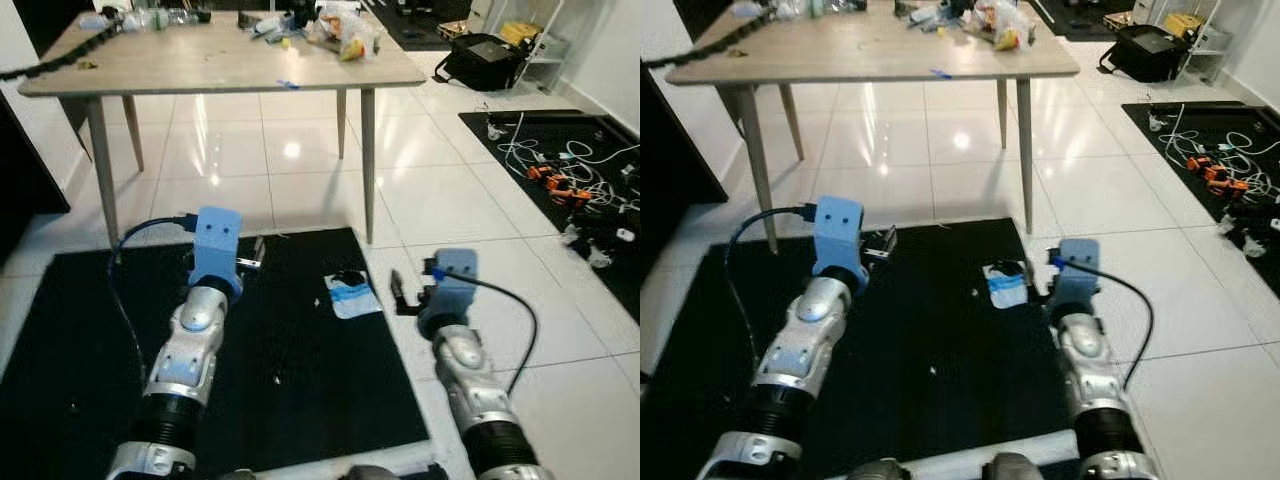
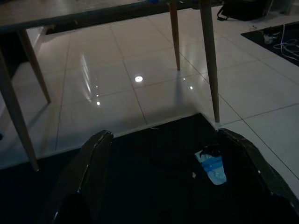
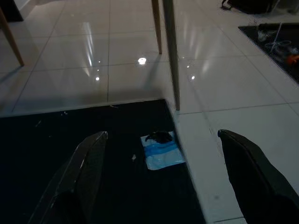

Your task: Picking trash to rubbish bin

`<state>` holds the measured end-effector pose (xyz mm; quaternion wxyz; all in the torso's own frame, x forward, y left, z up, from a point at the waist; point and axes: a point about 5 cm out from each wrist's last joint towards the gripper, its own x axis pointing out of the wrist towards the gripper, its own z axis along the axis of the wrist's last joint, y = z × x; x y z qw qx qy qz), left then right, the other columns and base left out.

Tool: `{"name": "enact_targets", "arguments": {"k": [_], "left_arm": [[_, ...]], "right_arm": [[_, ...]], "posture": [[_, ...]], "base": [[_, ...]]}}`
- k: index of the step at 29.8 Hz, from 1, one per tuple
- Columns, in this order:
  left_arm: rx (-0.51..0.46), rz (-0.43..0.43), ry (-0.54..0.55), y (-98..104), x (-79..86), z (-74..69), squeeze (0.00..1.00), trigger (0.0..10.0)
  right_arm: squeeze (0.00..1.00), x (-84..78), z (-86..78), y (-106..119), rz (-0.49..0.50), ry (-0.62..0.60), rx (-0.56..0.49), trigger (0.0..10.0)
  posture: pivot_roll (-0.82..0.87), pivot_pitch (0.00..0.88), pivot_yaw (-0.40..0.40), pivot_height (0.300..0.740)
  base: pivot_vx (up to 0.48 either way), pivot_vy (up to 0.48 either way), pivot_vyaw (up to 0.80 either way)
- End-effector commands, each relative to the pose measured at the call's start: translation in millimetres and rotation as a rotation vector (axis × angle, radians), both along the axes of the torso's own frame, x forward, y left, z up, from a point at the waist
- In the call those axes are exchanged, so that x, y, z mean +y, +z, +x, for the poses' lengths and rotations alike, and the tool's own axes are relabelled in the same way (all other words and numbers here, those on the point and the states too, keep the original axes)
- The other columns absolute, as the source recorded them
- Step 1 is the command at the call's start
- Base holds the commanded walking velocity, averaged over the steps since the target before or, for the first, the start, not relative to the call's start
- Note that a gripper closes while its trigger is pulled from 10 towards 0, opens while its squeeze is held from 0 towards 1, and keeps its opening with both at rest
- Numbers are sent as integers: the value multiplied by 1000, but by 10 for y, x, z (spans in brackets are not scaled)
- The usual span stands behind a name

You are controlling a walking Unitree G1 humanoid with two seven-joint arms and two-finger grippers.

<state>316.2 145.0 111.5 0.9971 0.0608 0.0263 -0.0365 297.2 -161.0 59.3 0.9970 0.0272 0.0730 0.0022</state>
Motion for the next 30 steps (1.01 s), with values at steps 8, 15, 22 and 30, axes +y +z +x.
{"name": "enact_targets", "arguments": {"k": [8, 15, 22, 30], "left_arm": [[-2, 3, -6, 12, -26, 28, 4, 10000], [-8, 1, -9, 33, -40, 48, 0, 10000], [-8, -3, -10, 33, -46, 51, 8, 10000], [-9, -2, -9, 35, -33, 63, 4, 10000]], "right_arm": [[0, -22, 23, 6, -3, -5, 4, 10000], [0, -27, 33, 14, -3, -10, 3, 10000], [0, -41, 38, 16, -2, -19, 0, 10000], [0, -38, 65, 19, -2, -21, 1, 10000]], "posture": [[-92, 10, -40, 740], [-88, 13, -40, 740], [-83, 9, -37, 740], [-82, 4, -35, 740]], "base": [[296, 0, 0], [297, 0, 0], [297, 0, 0], [297, 0, 0]]}}
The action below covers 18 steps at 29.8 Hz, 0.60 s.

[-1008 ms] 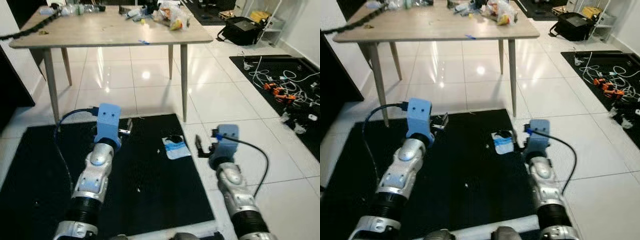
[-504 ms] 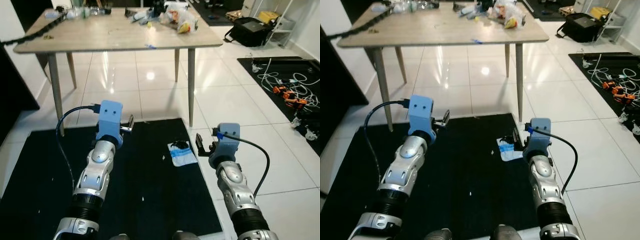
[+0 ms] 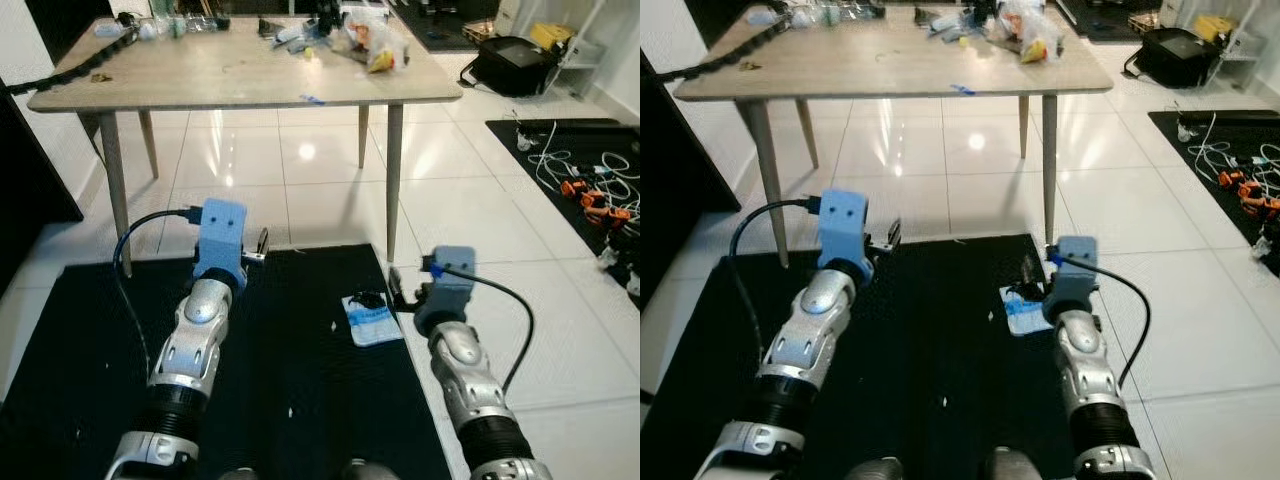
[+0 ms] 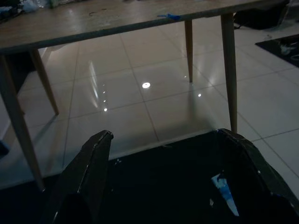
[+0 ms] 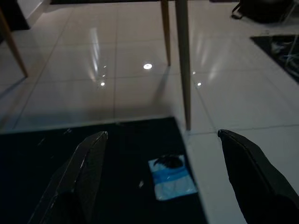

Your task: Picking trash to rubbish bin

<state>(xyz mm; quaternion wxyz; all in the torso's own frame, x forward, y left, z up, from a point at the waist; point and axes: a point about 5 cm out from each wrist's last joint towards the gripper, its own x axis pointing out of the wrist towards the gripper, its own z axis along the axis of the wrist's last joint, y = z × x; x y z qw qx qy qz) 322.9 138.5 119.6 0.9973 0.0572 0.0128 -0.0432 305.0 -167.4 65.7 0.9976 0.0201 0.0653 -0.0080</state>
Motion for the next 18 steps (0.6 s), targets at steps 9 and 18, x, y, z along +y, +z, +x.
{"name": "enact_targets", "arguments": {"k": [9, 18], "left_arm": [[11, 12, 12, -19, 59, 30, 8, 10000], [13, 18, 10, -33, 60, 29, 4, 10000]], "right_arm": [[0, 33, -1, -51, 14, -7, 15, 10000], [0, 2, -7, -55, 16, -20, 11, 10000]], "posture": [[-84, 0, -30, 740], [-88, 0, -21, 740]], "base": [[298, 0, 0], [296, 0, 0]]}}
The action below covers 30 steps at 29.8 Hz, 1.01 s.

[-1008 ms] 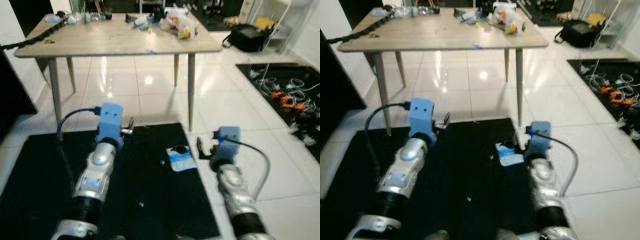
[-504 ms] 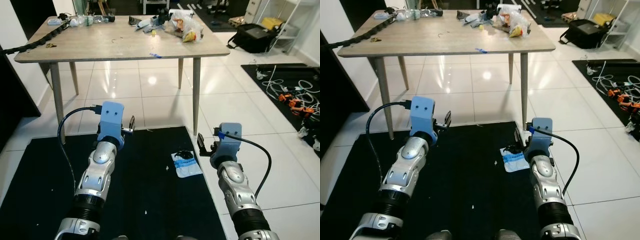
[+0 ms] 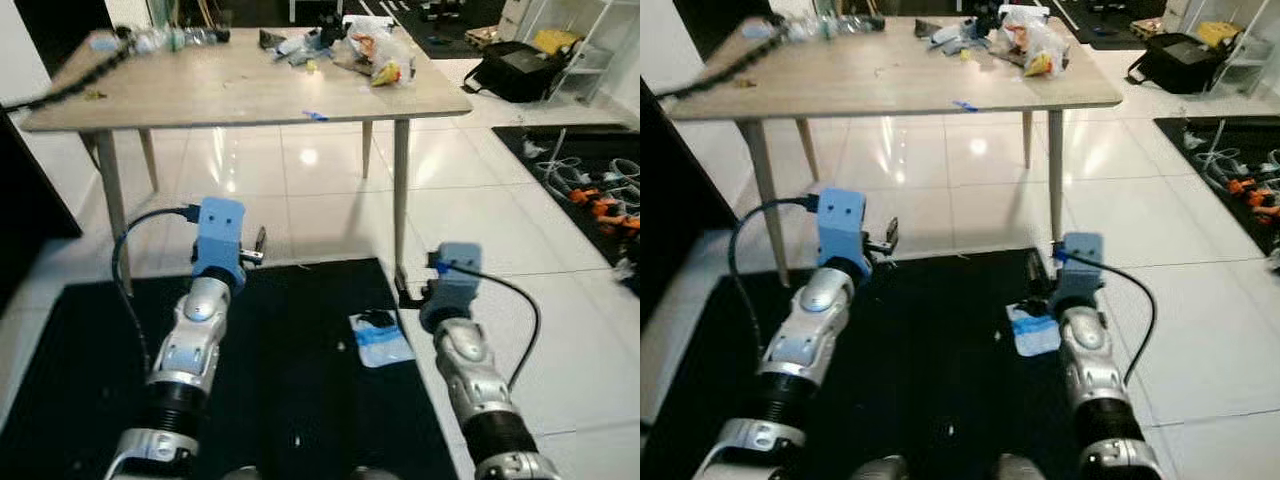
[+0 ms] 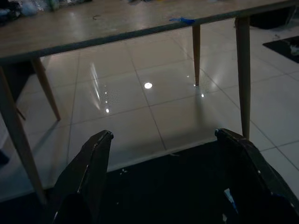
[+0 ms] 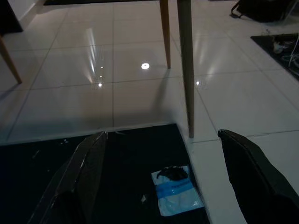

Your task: Picking trash to rubbish bin

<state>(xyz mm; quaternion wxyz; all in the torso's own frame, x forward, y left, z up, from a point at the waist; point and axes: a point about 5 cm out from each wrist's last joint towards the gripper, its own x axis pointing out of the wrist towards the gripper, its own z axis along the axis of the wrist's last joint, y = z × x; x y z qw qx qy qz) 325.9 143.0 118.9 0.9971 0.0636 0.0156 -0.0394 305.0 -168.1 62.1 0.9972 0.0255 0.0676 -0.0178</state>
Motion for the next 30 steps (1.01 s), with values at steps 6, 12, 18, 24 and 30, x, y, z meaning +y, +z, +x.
{"name": "enact_targets", "arguments": {"k": [6, 12, 18, 24, 30], "left_arm": [[8, 9, 3, -15, 8, 16, 8, 10000], [8, 5, 10, -17, 15, 8, 8, 10000], [12, 1, 11, -29, 13, -1, 4, 10000], [13, 1, 9, -32, 7, -6, 12, 10000], [13, -1, 9, -30, 6, -4, 4, 10000]], "right_arm": [[0, 4, -5, -16, 4, -5, 3, 10000], [0, 9, -8, -18, -1, 1, 1, 10000], [0, -2, -1, -8, 4, -2, 2, 10000], [0, -23, 0, 8, 1, -8, -6, 10000], [0, -33, 14, 45, 6, -13, -24, 10000]], "posture": [[-87, 0, -22, 740], [-92, 0, -27, 740], [-94, 0, -27, 740], [-95, 2, -26, 740], [-96, 5, -26, 740]], "base": [[298, 0, 0], [298, 0, 0], [297, 0, 0], [296, 0, 0], [296, 0, 0]]}}
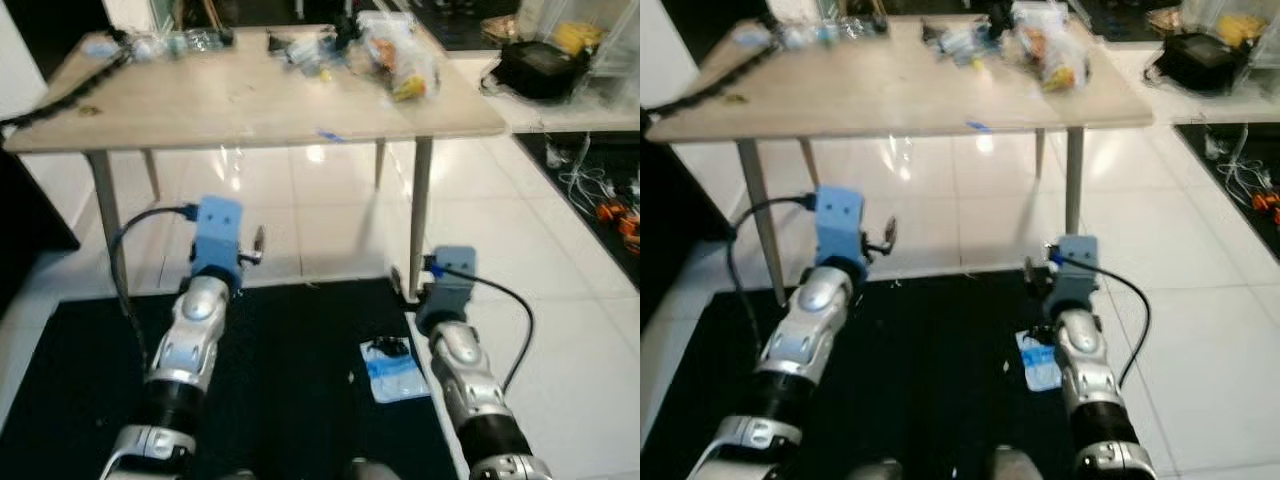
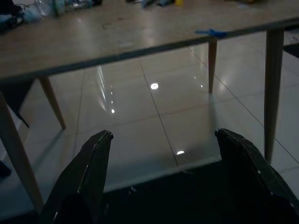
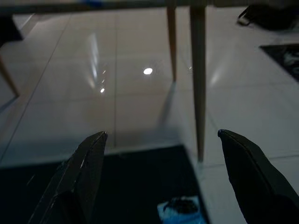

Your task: Picking trash to rubbish bin

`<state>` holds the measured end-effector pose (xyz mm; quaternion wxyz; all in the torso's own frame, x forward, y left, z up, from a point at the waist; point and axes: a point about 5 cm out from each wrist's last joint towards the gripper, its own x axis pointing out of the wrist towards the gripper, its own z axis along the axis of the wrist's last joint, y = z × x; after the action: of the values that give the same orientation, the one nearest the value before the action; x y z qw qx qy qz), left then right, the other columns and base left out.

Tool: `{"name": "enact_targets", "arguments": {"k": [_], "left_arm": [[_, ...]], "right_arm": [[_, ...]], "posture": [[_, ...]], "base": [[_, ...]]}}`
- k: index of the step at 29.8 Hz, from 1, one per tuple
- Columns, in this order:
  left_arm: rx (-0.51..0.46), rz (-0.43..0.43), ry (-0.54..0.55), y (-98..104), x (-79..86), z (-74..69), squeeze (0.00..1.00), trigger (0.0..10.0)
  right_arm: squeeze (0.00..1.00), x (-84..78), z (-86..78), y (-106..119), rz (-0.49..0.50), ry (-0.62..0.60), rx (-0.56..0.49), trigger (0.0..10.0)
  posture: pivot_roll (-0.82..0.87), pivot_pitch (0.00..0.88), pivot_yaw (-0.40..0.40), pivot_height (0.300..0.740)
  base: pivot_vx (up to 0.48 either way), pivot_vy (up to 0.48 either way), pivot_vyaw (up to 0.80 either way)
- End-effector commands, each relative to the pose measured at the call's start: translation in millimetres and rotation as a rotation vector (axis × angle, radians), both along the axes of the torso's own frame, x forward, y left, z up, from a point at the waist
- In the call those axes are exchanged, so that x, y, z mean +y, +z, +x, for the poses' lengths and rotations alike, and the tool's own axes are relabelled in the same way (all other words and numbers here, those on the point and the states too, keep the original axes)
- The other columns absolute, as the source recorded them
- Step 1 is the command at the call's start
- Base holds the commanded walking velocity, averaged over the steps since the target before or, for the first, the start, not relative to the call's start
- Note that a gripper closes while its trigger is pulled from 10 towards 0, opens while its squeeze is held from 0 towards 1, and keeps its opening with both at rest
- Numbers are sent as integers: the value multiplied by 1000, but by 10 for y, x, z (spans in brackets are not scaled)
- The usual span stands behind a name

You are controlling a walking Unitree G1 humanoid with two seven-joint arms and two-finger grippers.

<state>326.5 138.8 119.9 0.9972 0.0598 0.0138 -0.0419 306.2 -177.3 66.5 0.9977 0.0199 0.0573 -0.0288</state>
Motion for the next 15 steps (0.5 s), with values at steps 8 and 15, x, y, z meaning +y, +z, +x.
{"name": "enact_targets", "arguments": {"k": [8, 15], "left_arm": [[14, 7, 12, -35, 45, -4, 8, 10000], [10, 8, 9, -29, 38, 7, 8, 10000]], "right_arm": [[0, 55, 27, 56, 28, 7, -26, 10000], [0, 21, 53, 106, 29, 0, -45, 10000]], "posture": [[-97, 5, -26, 740], [-104, 0, -26, 740]], "base": [[297, 0, 0], [296, 0, 0]]}}
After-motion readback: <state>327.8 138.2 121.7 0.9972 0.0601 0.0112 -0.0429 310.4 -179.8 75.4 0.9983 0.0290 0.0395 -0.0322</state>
